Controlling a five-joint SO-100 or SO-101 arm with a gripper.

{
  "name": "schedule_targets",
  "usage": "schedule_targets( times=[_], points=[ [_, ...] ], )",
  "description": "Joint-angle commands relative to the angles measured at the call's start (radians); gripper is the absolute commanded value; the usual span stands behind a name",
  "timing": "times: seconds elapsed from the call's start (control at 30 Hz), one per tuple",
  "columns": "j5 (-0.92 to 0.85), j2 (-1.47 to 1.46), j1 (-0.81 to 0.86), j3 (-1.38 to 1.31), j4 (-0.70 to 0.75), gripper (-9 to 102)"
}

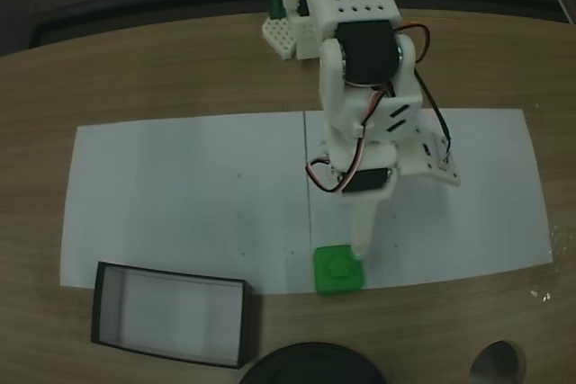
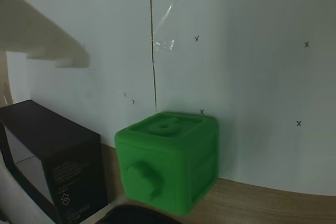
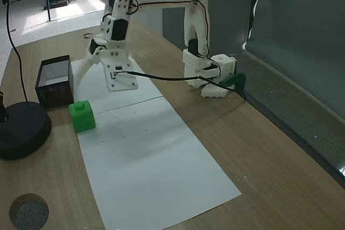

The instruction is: Grab a green square and put it in the box.

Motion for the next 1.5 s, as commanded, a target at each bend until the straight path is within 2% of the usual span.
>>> schedule_targets(
  times=[0.0,0.23,0.7,0.8,0.9,1.03,1.2,1.47],
  points=[
    [-0.014,-0.086,0.011,-0.245,0.041,34],
    [-0.041,-0.328,0.02,-0.495,0.138,34],
    [-0.041,-0.581,0.049,-0.644,0.132,33],
    [-0.04,-0.604,0.049,-0.66,0.13,23],
    [-0.043,-0.614,0.049,-0.681,0.13,10],
    [-0.043,-0.594,0.057,-0.729,0.144,10],
    [-0.043,-0.495,0.132,-0.986,0.206,10],
    [-0.044,-0.341,0.368,-1.316,0.186,11]
  ],
)
